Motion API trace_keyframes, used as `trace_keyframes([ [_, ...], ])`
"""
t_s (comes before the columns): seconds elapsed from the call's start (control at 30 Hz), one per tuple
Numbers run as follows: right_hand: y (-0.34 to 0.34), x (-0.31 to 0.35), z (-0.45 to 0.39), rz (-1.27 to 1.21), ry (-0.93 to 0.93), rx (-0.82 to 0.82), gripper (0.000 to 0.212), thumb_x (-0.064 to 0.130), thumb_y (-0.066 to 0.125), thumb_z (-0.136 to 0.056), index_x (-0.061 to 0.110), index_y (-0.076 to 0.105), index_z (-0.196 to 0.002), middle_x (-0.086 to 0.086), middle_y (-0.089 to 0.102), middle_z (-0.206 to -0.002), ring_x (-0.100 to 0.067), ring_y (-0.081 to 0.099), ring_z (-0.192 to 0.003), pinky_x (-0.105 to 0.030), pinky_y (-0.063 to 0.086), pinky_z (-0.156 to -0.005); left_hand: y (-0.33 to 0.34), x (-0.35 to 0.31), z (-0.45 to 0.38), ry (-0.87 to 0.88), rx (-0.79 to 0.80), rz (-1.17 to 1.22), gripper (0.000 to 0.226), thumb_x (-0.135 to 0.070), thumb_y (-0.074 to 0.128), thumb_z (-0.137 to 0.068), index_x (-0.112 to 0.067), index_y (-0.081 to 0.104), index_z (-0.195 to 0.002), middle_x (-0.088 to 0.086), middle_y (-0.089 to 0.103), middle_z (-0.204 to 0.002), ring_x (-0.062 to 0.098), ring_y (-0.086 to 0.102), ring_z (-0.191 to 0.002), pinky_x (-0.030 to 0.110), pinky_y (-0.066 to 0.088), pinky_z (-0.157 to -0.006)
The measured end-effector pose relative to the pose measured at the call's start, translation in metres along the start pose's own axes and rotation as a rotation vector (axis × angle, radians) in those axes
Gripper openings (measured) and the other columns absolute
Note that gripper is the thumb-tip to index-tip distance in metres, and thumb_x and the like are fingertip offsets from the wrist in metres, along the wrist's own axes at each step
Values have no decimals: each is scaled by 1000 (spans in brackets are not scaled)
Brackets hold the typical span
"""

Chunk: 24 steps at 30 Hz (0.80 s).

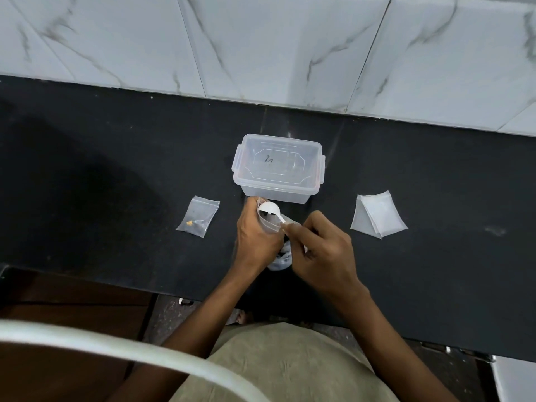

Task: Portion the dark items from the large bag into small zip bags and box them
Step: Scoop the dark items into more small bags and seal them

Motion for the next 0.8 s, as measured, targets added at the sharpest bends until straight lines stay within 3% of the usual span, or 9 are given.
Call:
trace_keyframes([
  [0.2, -1, 0, 4, 23, -67, -78, 6, -7, 76, -82, -2, 77, -83, -9, 51, -66, -17, 43, -57, -33, 39, -45, 2, -1, -5, -14, -8, 54, 44, -15, 85, -71, -24, 51, -97, -6, 60, -84, 3, 56, -69, 22, 49, -62],
  [0.33, -3, -1, 7, 21, -75, -101, 5, -7, 78, -80, -3, 77, -83, -10, 52, -66, -17, 44, -56, -29, 38, -47, 4, 1, -7, -24, 4, 54, 45, -24, 84, -68, -30, 49, -96, -2, 65, -87, 13, 65, -77, 37, 58, -66],
  [0.4, -1, -2, 5, -1, -42, -85, 3, -4, 78, -83, -1, 78, -84, -8, 52, -67, -15, 44, -57, -26, 38, -48, 5, 1, -7, -13, 1, 41, 44, -26, 85, -69, -28, 49, -95, -2, 64, -86, 17, 65, -77, 38, 57, -65],
  [0.5, -3, -14, 3, -243, 229, -161, 8, 0, 82, -82, 3, 80, -89, -5, 54, -69, -15, 50, -56, -21, 40, -52, 3, 0, -7, 14, -16, 2, 42, -23, 83, -71, -26, 48, -94, -6, 62, -85, 10, 61, -75, 29, 52, -65],
  [0.6, -5, -33, 4, -496, 593, -206, 11, 7, 84, -81, 11, 81, -90, -3, 65, -73, -19, 62, -61, -30, 50, -55, -1, 3, -9, 13, -49, -39, 42, -17, 84, -73, -21, 48, -95, -8, 59, -84, 2, 58, -76, 18, 46, -69],
  [0.7, 3, -54, 11, -715, 911, -137, 5, 8, 82, -82, 11, 79, -85, -6, 71, -69, -15, 60, -53, -26, 47, -47, -7, 8, -10, 4, -67, -67, 46, -20, 85, -73, -15, 47, -98, -1, 59, -88, 15, 59, -81, 30, 50, -75],
  [0.8, 9, -69, 24, -661, 1037, -25, 7, 6, 80, -82, 12, 78, -78, -6, 71, -63, -10, 58, -50, -25, 46, -48, -13, 13, -10, -20, -80, -81, 49, -22, 85, -73, -16, 44, -100, 0, 58, -92, 20, 59, -86, 38, 52, -80],
])
Point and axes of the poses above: each hand's wrist, its own z-axis away from the middle knuckle, its own y-axis out of the palm, x = y × z, the point moved 5 cm from there along -z, towards the middle knuckle
